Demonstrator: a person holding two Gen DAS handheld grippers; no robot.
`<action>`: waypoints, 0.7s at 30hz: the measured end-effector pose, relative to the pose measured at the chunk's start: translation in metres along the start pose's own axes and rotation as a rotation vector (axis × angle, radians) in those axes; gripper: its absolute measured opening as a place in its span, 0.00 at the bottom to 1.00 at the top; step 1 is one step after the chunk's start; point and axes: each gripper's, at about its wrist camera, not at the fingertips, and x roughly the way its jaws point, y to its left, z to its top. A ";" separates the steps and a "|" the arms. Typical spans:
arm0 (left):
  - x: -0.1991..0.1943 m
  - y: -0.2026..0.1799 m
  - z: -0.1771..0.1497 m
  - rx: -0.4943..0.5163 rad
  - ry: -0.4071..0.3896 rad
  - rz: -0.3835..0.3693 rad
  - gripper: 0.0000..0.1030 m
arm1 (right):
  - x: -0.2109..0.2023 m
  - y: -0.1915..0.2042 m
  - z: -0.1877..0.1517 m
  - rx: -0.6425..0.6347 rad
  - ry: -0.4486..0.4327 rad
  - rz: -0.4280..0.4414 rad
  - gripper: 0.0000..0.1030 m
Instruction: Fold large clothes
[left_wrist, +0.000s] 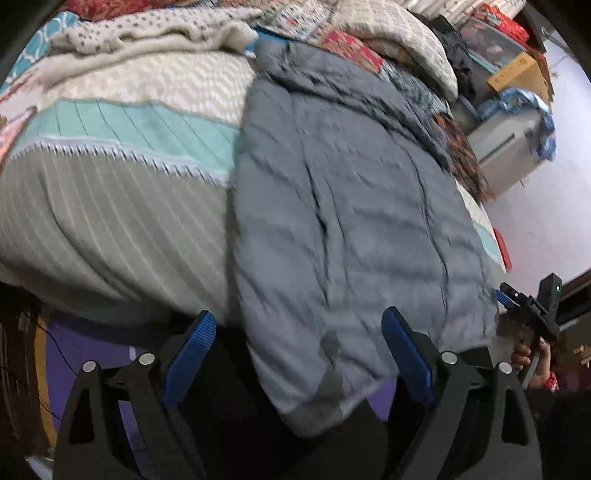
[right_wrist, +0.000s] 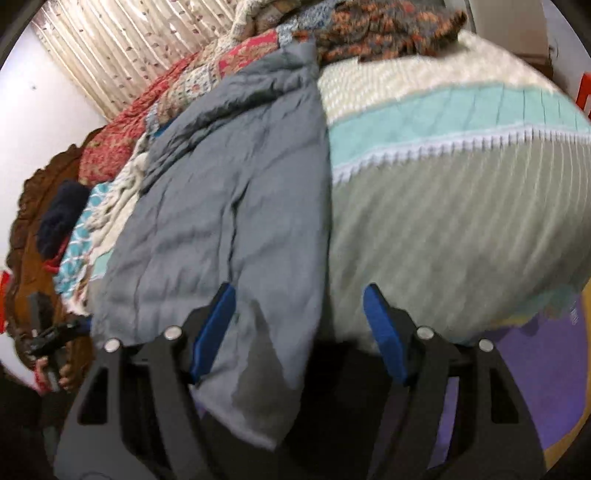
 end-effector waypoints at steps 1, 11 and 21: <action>0.002 -0.002 -0.007 0.004 0.009 -0.005 0.00 | -0.001 0.001 -0.008 -0.003 0.013 0.011 0.67; 0.027 -0.011 -0.032 -0.017 0.085 -0.031 0.00 | 0.019 0.006 -0.062 0.018 0.160 0.107 0.31; -0.028 -0.014 -0.004 -0.155 -0.046 -0.313 0.04 | -0.039 0.039 -0.036 -0.087 0.017 0.373 0.06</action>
